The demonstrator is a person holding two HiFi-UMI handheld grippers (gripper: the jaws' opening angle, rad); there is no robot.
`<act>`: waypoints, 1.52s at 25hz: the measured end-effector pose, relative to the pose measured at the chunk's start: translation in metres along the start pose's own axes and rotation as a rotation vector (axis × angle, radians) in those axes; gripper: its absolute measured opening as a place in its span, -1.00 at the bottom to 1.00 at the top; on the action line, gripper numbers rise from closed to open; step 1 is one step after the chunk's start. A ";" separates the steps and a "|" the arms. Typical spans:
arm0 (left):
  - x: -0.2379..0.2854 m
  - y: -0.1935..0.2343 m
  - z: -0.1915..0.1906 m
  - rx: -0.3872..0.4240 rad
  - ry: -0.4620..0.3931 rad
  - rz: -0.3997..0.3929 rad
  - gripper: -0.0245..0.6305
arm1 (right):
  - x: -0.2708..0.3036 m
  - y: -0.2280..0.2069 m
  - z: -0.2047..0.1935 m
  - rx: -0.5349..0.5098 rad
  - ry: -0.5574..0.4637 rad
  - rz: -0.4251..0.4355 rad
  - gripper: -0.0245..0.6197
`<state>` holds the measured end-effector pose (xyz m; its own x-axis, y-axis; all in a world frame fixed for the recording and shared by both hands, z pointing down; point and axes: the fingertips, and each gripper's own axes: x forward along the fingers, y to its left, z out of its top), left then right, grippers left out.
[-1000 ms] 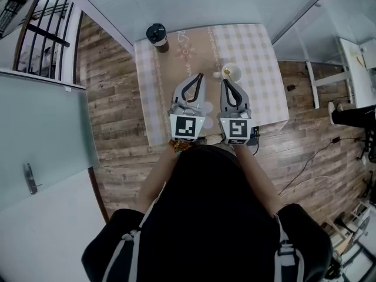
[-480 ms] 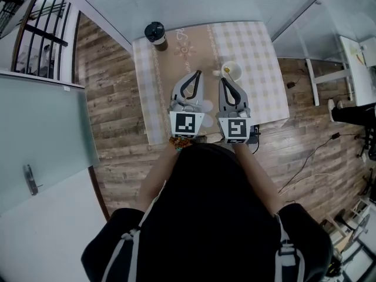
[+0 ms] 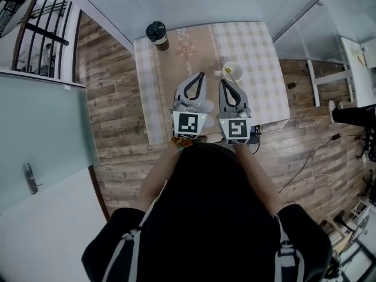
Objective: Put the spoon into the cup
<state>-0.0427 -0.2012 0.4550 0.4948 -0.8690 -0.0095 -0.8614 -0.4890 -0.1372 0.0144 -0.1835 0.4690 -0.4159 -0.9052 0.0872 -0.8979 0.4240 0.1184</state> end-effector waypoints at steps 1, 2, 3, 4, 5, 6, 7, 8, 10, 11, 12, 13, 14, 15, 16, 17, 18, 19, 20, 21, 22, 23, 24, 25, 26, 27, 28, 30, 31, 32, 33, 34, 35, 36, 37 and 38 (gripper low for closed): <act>0.000 0.000 -0.001 -0.003 0.002 0.000 -0.87 | 0.000 0.000 0.000 0.001 0.001 0.002 -0.90; 0.001 0.000 -0.001 -0.009 0.003 0.000 -0.87 | 0.001 -0.001 0.000 0.002 0.002 0.004 -0.90; 0.001 0.000 -0.001 -0.017 0.003 -0.001 -0.87 | 0.001 -0.001 0.000 0.004 0.003 0.004 -0.90; 0.002 -0.002 0.000 -0.020 0.001 -0.005 -0.87 | 0.001 -0.002 -0.001 0.008 0.004 0.003 -0.90; 0.003 -0.003 0.001 -0.018 -0.002 -0.010 -0.87 | 0.001 -0.002 -0.002 0.013 0.007 0.001 -0.90; 0.003 -0.005 0.002 -0.011 -0.004 -0.015 -0.87 | 0.001 -0.003 -0.002 0.021 0.009 0.001 -0.90; 0.004 -0.007 0.002 -0.002 -0.004 -0.019 -0.87 | 0.002 -0.003 -0.003 0.032 0.012 0.002 -0.90; 0.004 -0.008 0.002 0.007 -0.003 -0.021 -0.87 | 0.002 -0.003 -0.003 0.045 0.015 0.004 -0.90; 0.003 -0.008 0.002 0.021 0.000 -0.024 -0.87 | 0.002 -0.003 -0.003 0.063 0.019 0.007 -0.90; 0.002 -0.008 0.002 0.020 0.000 -0.025 -0.87 | 0.001 -0.004 -0.004 0.064 0.019 0.007 -0.90; 0.002 -0.008 0.003 0.014 -0.002 -0.024 -0.87 | 0.001 -0.004 -0.004 0.064 0.020 0.007 -0.90; 0.001 -0.007 0.004 0.010 -0.004 -0.023 -0.87 | 0.001 -0.004 -0.004 0.064 0.020 0.007 -0.90; 0.001 -0.006 0.005 0.010 -0.005 -0.022 -0.87 | 0.000 -0.004 -0.005 0.066 0.020 0.006 -0.90; 0.001 -0.005 0.004 0.010 -0.004 -0.020 -0.87 | -0.001 -0.005 -0.006 0.067 0.022 0.006 -0.90; 0.001 -0.005 0.003 0.010 -0.001 -0.019 -0.87 | -0.001 -0.005 -0.007 0.067 0.025 0.006 -0.90; 0.000 -0.005 0.002 0.010 0.004 -0.020 -0.87 | -0.002 -0.004 -0.008 0.067 0.028 0.006 -0.90; 0.000 -0.005 0.000 0.008 0.008 -0.020 -0.87 | -0.002 -0.004 -0.009 0.067 0.031 0.009 -0.90; -0.001 -0.005 -0.002 0.005 0.012 -0.022 -0.87 | -0.002 -0.003 -0.009 0.067 0.034 0.012 -0.90; -0.001 -0.006 -0.004 0.003 0.015 -0.023 -0.87 | -0.002 -0.002 -0.010 0.067 0.035 0.016 -0.90; -0.001 -0.006 -0.005 0.001 0.017 -0.024 -0.87 | -0.002 0.000 -0.010 0.067 0.036 0.019 -0.90; -0.001 -0.006 -0.006 0.000 0.019 -0.025 -0.87 | -0.002 0.001 -0.010 0.067 0.037 0.022 -0.90; 0.000 -0.006 -0.006 -0.001 0.020 -0.026 -0.87 | -0.002 0.002 -0.011 0.066 0.038 0.025 -0.90; 0.000 -0.006 -0.007 -0.002 0.021 -0.027 -0.87 | -0.001 0.003 -0.011 0.064 0.040 0.027 -0.90; 0.001 -0.007 -0.008 -0.002 0.022 -0.029 -0.87 | -0.001 0.003 -0.011 0.062 0.041 0.029 -0.90; 0.001 -0.007 -0.008 -0.002 0.022 -0.031 -0.87 | -0.001 0.003 -0.012 0.060 0.042 0.031 -0.90; 0.001 -0.007 -0.009 -0.001 0.023 -0.032 -0.87 | 0.000 0.003 -0.012 0.058 0.043 0.031 -0.90; 0.001 -0.007 -0.009 -0.001 0.024 -0.033 -0.87 | 0.000 0.003 -0.013 0.056 0.043 0.032 -0.90; 0.001 -0.007 -0.010 -0.001 0.026 -0.033 -0.87 | 0.000 0.003 -0.014 0.055 0.046 0.033 -0.90; 0.001 -0.007 -0.011 0.000 0.027 -0.033 -0.87 | 0.001 0.003 -0.014 0.054 0.047 0.035 -0.90; 0.001 -0.007 -0.011 0.001 0.028 -0.033 -0.87 | 0.001 0.004 -0.015 0.053 0.049 0.036 -0.90; 0.002 -0.007 -0.011 0.002 0.028 -0.033 -0.87 | 0.002 0.004 -0.016 0.053 0.052 0.039 -0.90; 0.002 -0.007 -0.011 0.001 0.029 -0.034 -0.87 | 0.002 0.004 -0.017 0.053 0.056 0.041 -0.90; 0.003 -0.007 -0.012 0.000 0.029 -0.035 -0.87 | 0.002 0.004 -0.018 0.054 0.059 0.042 -0.90; 0.003 -0.008 -0.012 -0.001 0.030 -0.037 -0.87 | 0.002 0.004 -0.019 0.056 0.062 0.044 -0.90; 0.004 -0.008 -0.012 -0.002 0.030 -0.038 -0.87 | 0.002 0.003 -0.020 0.059 0.065 0.045 -0.90; 0.004 -0.008 -0.012 -0.001 0.031 -0.039 -0.87 | 0.002 0.003 -0.021 0.062 0.067 0.044 -0.90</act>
<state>-0.0352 -0.2017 0.4683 0.5243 -0.8511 0.0267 -0.8416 -0.5228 -0.1355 0.0139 -0.1836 0.4907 -0.4468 -0.8807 0.1572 -0.8869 0.4592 0.0515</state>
